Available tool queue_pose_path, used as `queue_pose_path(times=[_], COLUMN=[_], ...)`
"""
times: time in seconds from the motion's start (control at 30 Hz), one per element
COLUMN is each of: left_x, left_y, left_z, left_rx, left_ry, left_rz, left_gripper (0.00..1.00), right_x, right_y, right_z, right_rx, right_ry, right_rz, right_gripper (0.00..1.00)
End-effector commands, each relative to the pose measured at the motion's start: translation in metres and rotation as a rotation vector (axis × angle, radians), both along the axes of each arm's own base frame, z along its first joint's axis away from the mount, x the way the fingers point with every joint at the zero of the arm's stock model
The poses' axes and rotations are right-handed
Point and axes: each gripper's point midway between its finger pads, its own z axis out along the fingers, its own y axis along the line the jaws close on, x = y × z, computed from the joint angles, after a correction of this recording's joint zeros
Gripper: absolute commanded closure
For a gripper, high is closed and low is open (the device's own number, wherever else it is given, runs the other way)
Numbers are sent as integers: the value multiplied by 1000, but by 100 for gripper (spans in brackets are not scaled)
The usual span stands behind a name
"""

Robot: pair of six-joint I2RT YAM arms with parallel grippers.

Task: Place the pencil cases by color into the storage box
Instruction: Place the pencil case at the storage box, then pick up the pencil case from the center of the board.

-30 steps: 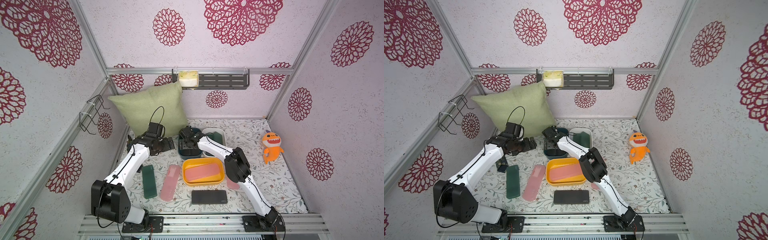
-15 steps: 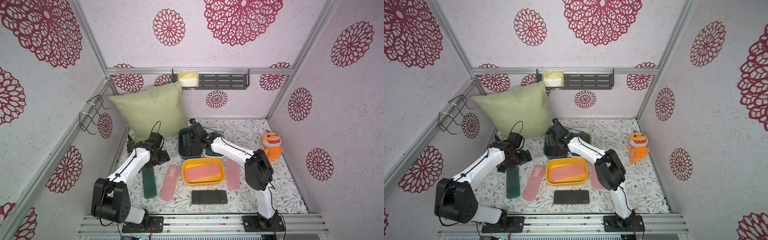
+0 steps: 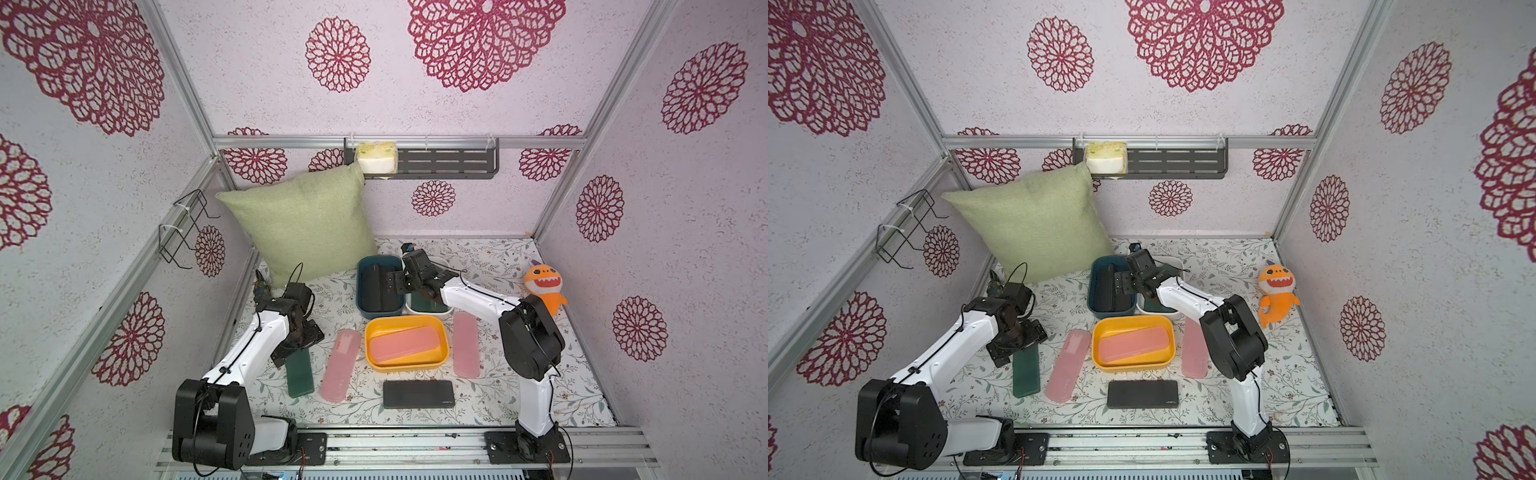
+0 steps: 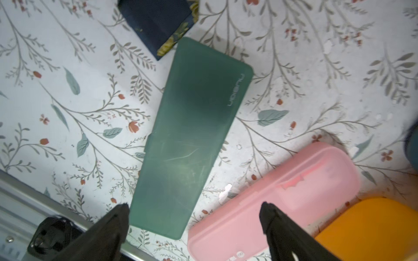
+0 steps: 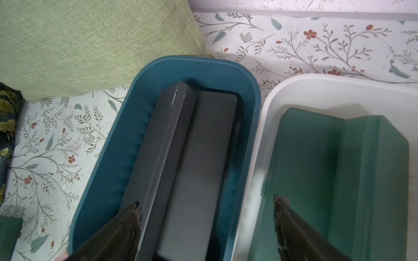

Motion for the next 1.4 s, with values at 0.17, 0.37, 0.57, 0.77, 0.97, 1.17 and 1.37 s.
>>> queue_pose_path(times=[0.17, 0.37, 0.57, 0.77, 0.97, 1.17, 1.37], left_x=[-7, -4, -5, -1, 6, 17, 23], left_y=[8, 6, 9, 10, 9, 6, 5], left_z=[-18, -34, -55, -70, -80, -88, -87], left_rx=[-50, -84, -91, -86, -95, -111, -117], left_ry=[31, 54, 100, 129, 140, 130, 105], left_rz=[40, 18, 31, 31, 11, -12, -18], left_gripper=[3, 3, 3, 3, 3, 3, 10], right_x=[-1, -4, -6, -7, -7, -7, -6], right_y=[-9, -19, -26, -34, -37, -38, -38], right_z=[51, 54, 52, 49, 47, 46, 46], right_rx=[89, 94, 89, 84, 83, 84, 82], right_ry=[-108, -118, -118, -113, -108, -106, -102], right_rz=[11, -8, -23, -42, -54, -60, -65], right_gripper=[6, 6, 6, 6, 6, 6, 6])
